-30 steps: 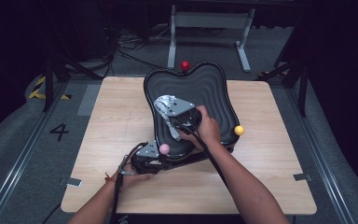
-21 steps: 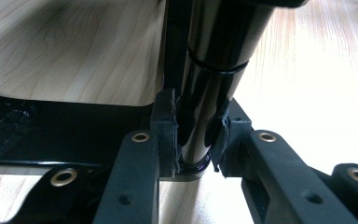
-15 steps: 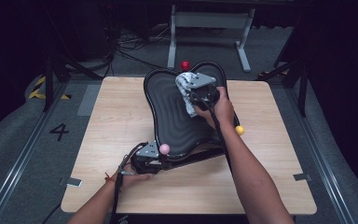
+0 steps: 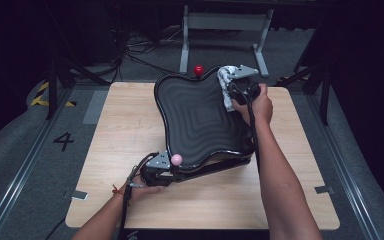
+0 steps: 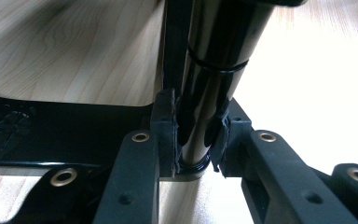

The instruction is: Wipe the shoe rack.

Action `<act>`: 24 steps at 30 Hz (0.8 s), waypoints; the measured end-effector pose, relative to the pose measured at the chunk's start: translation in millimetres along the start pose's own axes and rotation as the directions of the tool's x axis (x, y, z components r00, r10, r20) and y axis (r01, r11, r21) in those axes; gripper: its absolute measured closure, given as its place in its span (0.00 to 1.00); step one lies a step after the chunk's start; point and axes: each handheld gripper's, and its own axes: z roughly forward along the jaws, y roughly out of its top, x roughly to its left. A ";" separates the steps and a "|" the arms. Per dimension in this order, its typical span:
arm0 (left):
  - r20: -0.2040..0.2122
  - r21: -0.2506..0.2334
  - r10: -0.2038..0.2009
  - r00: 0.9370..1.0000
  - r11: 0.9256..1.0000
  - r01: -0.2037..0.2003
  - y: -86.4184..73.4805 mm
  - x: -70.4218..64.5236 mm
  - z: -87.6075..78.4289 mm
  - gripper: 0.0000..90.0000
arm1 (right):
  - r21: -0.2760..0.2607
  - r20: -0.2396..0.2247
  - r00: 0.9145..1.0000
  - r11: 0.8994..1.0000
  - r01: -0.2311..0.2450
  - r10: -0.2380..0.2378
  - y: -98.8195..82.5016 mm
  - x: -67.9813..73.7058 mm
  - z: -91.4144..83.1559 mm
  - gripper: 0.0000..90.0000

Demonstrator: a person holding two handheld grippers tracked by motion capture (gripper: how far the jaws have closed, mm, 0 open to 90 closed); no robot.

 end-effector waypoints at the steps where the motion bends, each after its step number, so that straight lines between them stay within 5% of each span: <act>1: 0.000 0.000 0.001 1.000 1.000 -0.001 0.0 0.1 0.0 0.82 | 0.004 0.002 1.000 1.000 -0.004 0.004 -1.6 -3.0 -0.2 0.89; 8: -0.001 -0.003 0.003 1.000 1.000 -0.003 0.0 0.3 0.2 0.82 | 0.027 -0.024 1.000 0.999 -0.020 0.020 -12.0 -14.6 -6.1 0.89; 24: -0.001 -0.001 -0.003 1.000 1.000 0.003 0.0 -0.2 0.1 0.82 | 0.043 -0.134 0.991 0.999 0.012 -0.006 -46.9 -5.1 -31.5 0.89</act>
